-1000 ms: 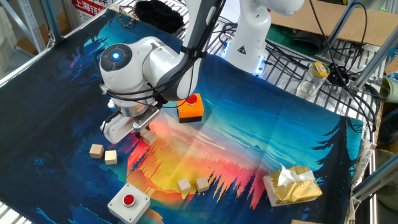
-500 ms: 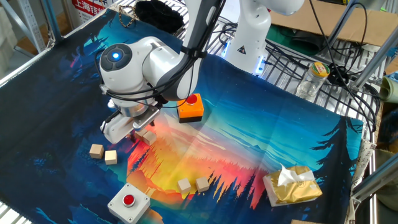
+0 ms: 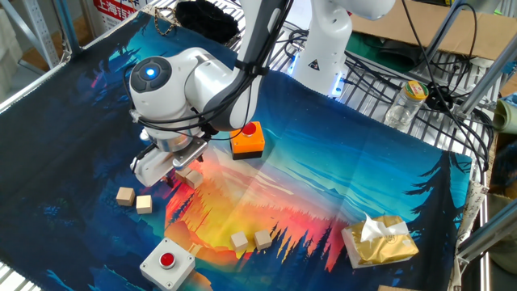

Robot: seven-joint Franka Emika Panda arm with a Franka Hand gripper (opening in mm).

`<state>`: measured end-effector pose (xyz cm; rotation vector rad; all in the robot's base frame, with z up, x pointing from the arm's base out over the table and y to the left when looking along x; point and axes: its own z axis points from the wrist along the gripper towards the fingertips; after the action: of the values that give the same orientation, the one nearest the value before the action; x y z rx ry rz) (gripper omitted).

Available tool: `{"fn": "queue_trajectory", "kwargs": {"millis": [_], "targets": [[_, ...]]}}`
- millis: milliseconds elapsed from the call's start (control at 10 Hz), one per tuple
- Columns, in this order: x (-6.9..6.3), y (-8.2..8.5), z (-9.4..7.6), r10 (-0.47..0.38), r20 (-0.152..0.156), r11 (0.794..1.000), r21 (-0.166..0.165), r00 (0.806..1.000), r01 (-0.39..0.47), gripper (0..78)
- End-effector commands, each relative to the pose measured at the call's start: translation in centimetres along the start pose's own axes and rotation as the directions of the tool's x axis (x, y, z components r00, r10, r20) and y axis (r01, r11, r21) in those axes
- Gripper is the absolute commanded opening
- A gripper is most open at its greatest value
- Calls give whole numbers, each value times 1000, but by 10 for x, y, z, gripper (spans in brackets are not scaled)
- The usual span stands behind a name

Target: Stack the blocks into a pyramid shape

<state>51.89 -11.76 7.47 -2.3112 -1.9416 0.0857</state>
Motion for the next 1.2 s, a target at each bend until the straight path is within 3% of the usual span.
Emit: {"fn": "queue_trajectory", "kwargs": {"millis": [100, 400, 600, 900, 1000, 1200], "targets": [[-1, -23, -47, -142, -9, 989, 29, 990, 142, 775], [2, -30, -54, -193, -13, 981, 30, 981, 193, 775], [11, -46, -62, -235, -46, 971, 19, 971, 236, 775], [12, -56, -62, -287, -56, 958, 4, 956, 288, 775], [12, -57, -60, -355, -52, 935, 2, 934, 355, 775], [12, -57, -60, -405, -52, 914, 2, 913, 405, 775]]}}
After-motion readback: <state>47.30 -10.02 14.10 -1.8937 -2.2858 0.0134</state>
